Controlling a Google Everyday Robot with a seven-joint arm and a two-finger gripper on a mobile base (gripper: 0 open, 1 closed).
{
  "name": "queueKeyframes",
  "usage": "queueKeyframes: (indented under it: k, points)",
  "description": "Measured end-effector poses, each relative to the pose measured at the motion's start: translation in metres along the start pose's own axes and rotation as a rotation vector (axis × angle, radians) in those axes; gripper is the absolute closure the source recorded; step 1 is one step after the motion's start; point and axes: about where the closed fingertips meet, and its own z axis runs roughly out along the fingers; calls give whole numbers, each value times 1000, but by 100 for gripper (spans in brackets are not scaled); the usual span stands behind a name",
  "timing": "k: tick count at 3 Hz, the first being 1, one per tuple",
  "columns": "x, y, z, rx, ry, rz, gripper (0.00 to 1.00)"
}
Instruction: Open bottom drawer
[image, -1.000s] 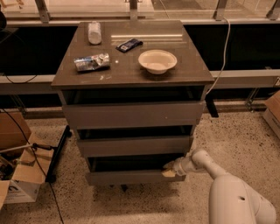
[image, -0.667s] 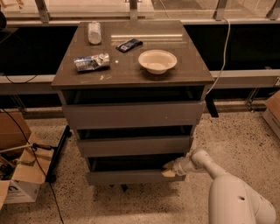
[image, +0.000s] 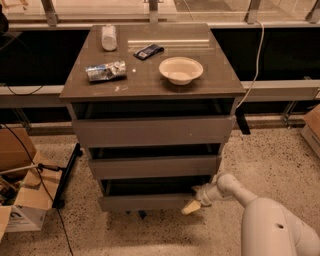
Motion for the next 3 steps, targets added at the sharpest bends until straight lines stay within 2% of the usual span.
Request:
queueKeyframes:
  k: [1, 3]
  points:
    - [23, 20, 5, -27, 63, 41, 4]
    - [23, 24, 1, -36, 72, 47, 49]
